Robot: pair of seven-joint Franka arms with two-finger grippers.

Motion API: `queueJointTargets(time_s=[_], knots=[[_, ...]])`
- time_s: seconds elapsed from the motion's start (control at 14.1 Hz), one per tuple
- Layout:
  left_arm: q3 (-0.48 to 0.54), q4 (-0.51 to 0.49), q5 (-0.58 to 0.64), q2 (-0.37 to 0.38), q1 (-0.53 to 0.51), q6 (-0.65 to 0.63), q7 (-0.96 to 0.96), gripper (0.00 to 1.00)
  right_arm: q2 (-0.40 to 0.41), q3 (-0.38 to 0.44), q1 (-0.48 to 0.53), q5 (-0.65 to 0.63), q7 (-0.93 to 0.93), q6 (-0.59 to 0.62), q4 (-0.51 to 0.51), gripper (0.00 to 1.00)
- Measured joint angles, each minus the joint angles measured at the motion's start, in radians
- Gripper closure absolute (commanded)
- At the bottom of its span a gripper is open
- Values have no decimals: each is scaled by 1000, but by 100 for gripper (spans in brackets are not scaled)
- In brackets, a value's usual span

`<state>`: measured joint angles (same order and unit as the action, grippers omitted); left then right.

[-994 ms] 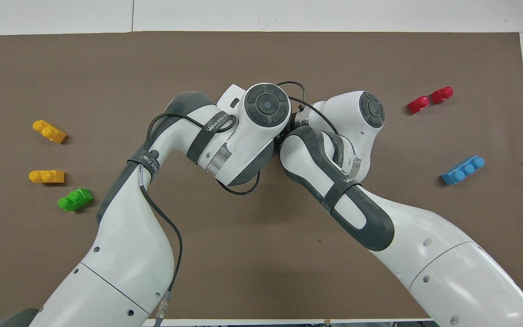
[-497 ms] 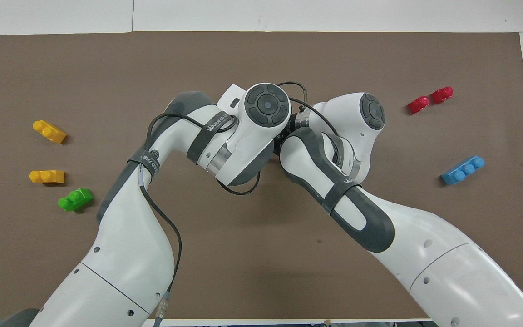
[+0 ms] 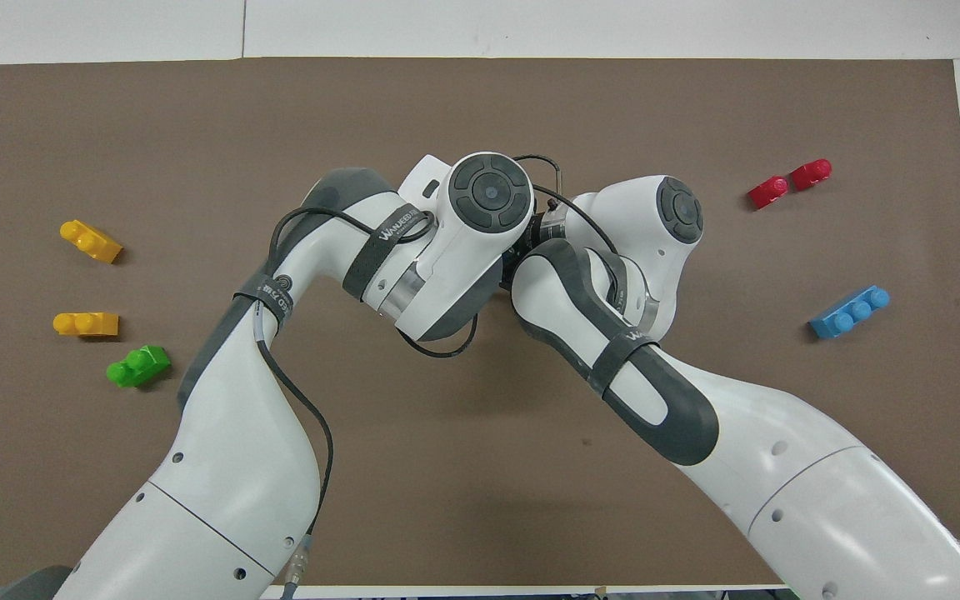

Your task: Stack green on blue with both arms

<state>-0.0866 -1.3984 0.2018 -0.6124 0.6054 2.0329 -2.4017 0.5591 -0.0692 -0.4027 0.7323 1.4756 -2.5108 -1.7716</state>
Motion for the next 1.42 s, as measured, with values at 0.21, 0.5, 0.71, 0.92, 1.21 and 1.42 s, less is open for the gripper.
queueJointTargets(time_s=[0.21,0.5,0.71,0.92,1.21,1.42], knots=[[36,2,-1,-51,-8,96,-1,0,0,1,0,0,0,0,-2,0],[35,3,-1,-54,-11,98,0,0,0,2,4,0,0,0,-2,0],[35,3,-1,-54,-11,98,4,0,-1,6,5,0,0,3,2,0],[35,0,-1,-52,-11,98,16,0,-1,6,5,0,0,3,2,0],[32,-45,-41,1,-11,73,82,0,-1,6,4,0,0,4,2,0],[32,-91,-54,72,-11,43,124,0,-1,6,4,0,0,6,2,0]])
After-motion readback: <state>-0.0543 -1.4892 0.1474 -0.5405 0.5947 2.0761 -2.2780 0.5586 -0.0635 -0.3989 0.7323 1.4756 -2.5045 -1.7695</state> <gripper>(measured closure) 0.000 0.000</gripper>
